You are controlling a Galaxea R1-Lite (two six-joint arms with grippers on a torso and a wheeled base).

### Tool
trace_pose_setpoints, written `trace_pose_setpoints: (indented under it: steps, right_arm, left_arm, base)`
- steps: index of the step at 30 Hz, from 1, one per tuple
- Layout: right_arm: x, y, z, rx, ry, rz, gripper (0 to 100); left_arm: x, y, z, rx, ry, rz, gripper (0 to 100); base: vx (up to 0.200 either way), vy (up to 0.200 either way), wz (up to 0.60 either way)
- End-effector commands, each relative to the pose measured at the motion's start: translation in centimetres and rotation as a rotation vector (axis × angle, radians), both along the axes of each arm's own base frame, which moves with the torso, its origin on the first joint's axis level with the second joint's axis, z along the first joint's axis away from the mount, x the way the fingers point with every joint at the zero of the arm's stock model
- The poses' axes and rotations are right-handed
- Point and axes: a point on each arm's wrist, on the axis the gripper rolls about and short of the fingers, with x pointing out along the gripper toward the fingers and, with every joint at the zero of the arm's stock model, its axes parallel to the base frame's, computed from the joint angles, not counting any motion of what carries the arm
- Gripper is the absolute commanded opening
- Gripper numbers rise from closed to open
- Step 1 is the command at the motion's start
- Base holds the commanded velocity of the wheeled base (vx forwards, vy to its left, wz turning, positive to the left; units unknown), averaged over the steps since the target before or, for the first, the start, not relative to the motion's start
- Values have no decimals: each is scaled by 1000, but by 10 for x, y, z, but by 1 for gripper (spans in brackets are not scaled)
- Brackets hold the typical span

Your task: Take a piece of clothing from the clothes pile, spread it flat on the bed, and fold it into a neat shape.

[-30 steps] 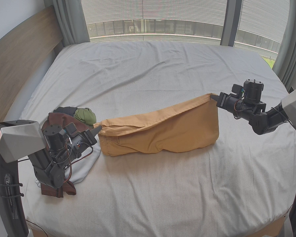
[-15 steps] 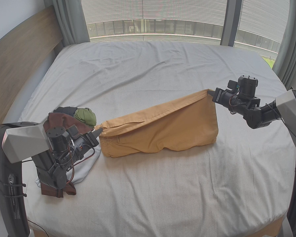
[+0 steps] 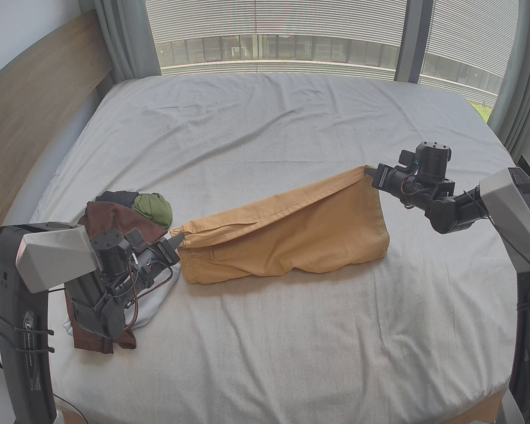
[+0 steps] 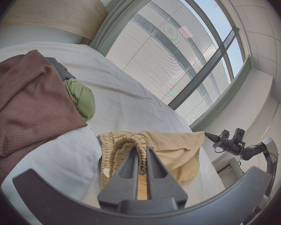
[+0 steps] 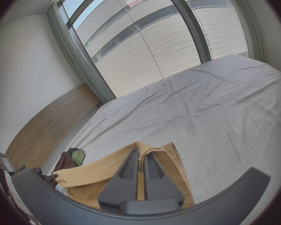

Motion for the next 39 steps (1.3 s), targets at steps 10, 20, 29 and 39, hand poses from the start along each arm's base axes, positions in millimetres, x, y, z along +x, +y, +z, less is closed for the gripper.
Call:
trace_pose_setpoints:
  steps: [10, 20, 29, 39]
  right_arm:
    - [12, 7, -16, -4, 0, -6, 0]
    - [19, 11, -26, -6, -6, -10, 0]
    - [25, 11, -32, -24, -51, -12, 100]
    - [28, 12, -22, -23, -121, -53, 100]
  left_arm:
    - [11, 1, -14, 1, 4, 12, 0]
    - [16, 1, -19, 2, 1, 31, 0]
    - [17, 1, -19, 2, -2, 32, 100]
    - [24, 3, -12, -1, -38, 103, 100]
  base:
    - [0, 0, 0]
    - [0, 0, 0]
    - [0, 0, 0]
    - [0, 0, 0]
